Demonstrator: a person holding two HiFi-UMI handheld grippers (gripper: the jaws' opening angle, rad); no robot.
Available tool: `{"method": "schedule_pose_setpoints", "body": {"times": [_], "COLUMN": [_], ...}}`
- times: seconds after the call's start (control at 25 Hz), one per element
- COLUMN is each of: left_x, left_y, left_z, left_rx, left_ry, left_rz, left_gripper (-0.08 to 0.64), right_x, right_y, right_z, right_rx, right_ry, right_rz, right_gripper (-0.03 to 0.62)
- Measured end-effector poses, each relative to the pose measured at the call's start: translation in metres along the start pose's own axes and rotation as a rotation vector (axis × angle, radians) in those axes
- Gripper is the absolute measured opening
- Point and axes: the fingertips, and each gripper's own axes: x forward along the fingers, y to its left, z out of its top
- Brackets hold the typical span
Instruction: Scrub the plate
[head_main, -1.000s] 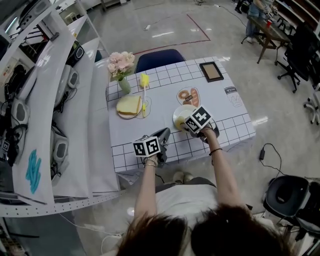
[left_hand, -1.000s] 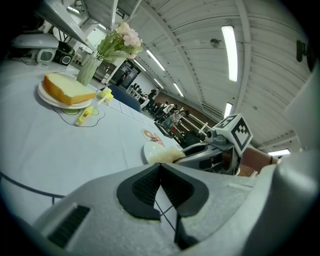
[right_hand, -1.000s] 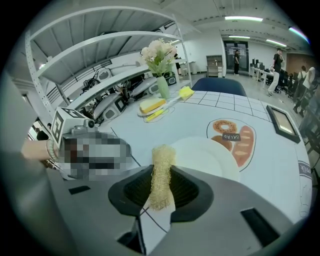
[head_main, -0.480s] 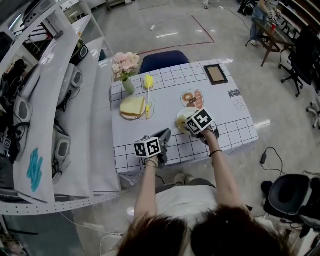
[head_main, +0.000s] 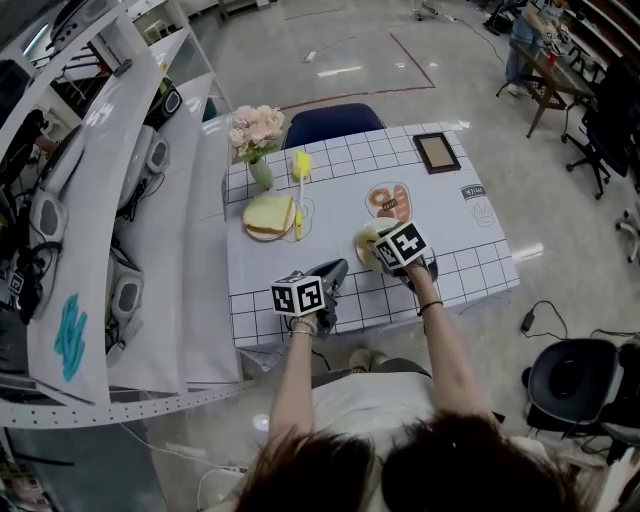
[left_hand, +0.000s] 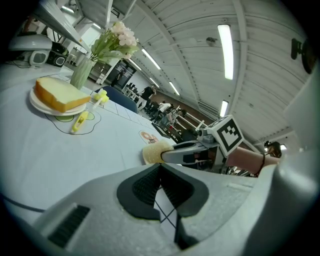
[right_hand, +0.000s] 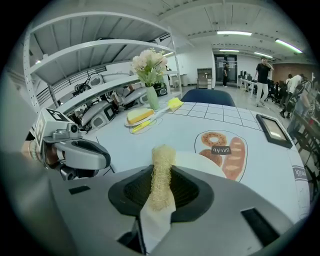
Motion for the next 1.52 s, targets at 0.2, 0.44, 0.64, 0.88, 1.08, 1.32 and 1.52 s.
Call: {"method": "schedule_pose_setpoints", "body": {"times": [0.2, 0.44, 0.64, 0.88, 1.08, 1.32, 1.52], "left_x": [0.005, 0.008, 0.011, 0.013, 0.013, 0.013, 0.014], "left_y": [-0.004, -0.003, -0.002, -0.002, -0.002, -0.002, -0.009], "left_z": [-0.002, -0.003, -0.004, -0.004, -0.005, -0.003, 0.0], "left_rx": [0.017, 0.018, 0.016, 0.015, 0.015, 0.027, 0.058], "left_ry": [0.02, 0.026, 0.029, 0.031, 0.029, 0.019, 0.005], "left_rz": [-0.02, -0.018, -0.011, -0.004, 0.007, 0.017, 0.012], "left_gripper": [0.011, 0.011, 0.011, 0.011, 0.011, 0.011, 0.011], "right_x": [0.002, 0.002, 0.0, -0.002, -0.004, -0.011, -0.021], "right_y": [-0.007, -0.017, -0.025, -0.032, -0.033, -0.035, -0.031], "right_z": [0.004, 0.008, 0.009, 0.008, 0.008, 0.007, 0.01], "right_rx": [0.009, 0.019, 0.031, 0.059, 0.075, 0.098, 0.093], "right_ry": [-0.026, -0.047, -0.06, -0.071, -0.094, -0.164, -0.254], "right_rz": [-0.029, -0.067, -0.104, -0.132, -0.133, -0.148, -0.125], "right_gripper": [0.084, 0.084, 0.084, 0.084, 0.084, 0.084, 0.084]}}
